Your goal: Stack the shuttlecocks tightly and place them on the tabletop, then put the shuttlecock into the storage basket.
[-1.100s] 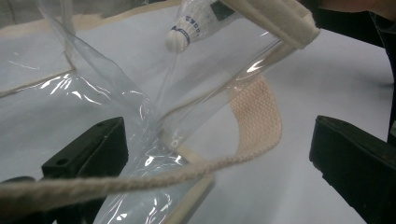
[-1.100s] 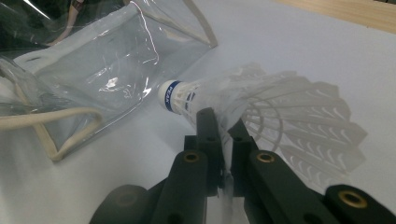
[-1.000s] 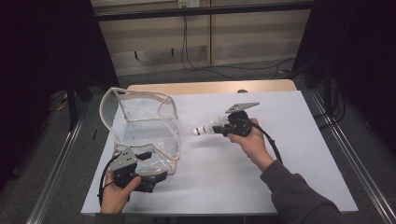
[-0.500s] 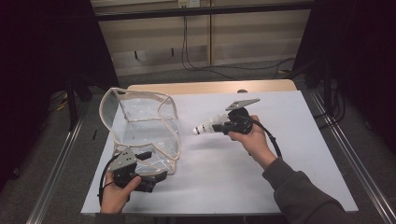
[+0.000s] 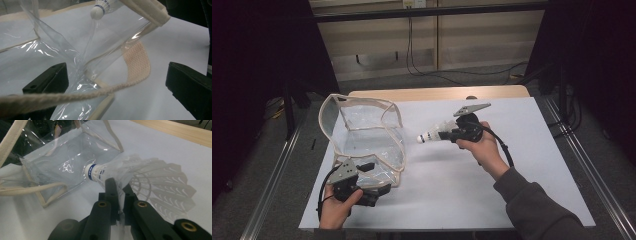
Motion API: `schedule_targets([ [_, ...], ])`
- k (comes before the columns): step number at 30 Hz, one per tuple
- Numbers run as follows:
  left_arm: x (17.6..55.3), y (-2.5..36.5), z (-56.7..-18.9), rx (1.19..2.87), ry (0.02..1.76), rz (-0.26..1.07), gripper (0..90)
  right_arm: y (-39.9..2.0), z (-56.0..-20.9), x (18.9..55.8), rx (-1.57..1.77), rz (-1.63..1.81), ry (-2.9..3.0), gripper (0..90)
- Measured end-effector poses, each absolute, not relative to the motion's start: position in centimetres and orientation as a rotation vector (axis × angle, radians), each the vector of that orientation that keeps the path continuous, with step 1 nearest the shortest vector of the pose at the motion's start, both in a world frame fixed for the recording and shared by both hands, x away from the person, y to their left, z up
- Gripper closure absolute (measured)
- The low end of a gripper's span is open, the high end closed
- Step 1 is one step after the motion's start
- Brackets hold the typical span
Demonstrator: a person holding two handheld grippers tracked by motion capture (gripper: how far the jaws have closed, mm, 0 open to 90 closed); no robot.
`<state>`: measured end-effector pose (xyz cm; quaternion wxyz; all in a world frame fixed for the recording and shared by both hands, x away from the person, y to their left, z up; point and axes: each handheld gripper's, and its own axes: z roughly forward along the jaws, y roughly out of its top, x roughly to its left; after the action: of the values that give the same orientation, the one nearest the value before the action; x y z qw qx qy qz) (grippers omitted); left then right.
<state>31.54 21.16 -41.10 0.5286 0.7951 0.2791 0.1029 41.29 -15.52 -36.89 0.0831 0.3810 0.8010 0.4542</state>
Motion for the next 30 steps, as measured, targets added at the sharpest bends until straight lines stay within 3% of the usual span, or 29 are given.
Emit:
schedule_targets([
  [30,31.5,21.1,-41.1,1.896,0.661,0.245,4.0,-15.0,-33.1,41.5,1.083,1.384,2.397,88.3],
])
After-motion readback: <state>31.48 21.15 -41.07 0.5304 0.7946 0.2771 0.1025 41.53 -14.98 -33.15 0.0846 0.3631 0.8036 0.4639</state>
